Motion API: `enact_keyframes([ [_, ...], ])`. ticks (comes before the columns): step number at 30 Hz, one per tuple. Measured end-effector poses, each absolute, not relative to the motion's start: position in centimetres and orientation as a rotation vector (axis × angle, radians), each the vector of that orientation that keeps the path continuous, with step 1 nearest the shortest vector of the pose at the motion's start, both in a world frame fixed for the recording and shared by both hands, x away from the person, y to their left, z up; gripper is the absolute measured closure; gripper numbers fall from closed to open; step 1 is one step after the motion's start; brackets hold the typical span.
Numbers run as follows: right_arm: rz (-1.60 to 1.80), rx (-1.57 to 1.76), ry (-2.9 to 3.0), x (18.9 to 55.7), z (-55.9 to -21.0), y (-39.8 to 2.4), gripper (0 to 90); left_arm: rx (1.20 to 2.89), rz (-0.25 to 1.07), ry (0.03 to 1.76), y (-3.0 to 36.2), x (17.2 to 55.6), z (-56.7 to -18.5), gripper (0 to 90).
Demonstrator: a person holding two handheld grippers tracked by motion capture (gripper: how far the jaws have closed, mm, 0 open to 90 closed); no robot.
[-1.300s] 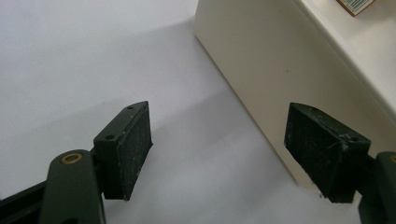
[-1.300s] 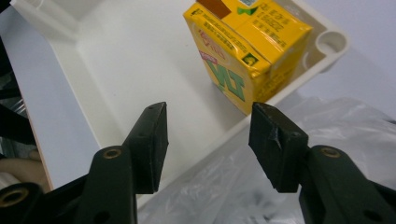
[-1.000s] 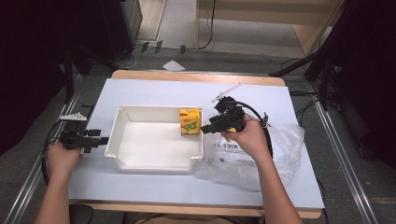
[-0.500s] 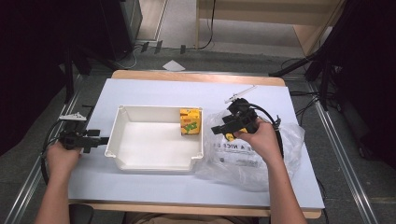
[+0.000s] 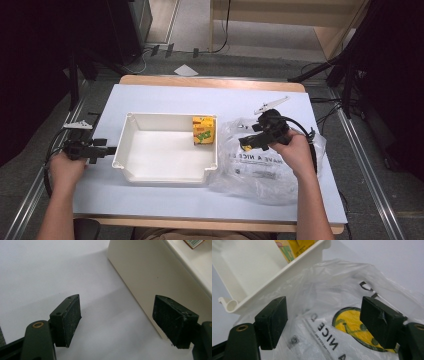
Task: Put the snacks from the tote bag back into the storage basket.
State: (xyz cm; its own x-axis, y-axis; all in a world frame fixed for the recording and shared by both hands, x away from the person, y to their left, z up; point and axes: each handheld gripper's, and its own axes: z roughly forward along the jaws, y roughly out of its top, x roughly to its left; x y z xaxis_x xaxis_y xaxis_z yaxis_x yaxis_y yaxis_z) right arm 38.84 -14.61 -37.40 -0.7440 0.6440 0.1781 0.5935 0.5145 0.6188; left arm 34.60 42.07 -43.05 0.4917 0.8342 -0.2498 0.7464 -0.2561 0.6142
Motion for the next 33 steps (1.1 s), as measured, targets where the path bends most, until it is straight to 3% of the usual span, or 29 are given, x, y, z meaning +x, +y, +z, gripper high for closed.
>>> enact_keyframes([
  [20, 1.025, 1.128, 2.604, 39.6, -39.2, -18.6, 21.5, 2.037, 0.156, 1.308, 42.2, 34.8, -43.2, 23.8],
  [33, 1.020, 1.146, 2.601, 39.9, -39.6, -19.0, 21.5, 2.037, 0.160, 1.317, 42.2, 34.9, -43.3, 23.6],
])
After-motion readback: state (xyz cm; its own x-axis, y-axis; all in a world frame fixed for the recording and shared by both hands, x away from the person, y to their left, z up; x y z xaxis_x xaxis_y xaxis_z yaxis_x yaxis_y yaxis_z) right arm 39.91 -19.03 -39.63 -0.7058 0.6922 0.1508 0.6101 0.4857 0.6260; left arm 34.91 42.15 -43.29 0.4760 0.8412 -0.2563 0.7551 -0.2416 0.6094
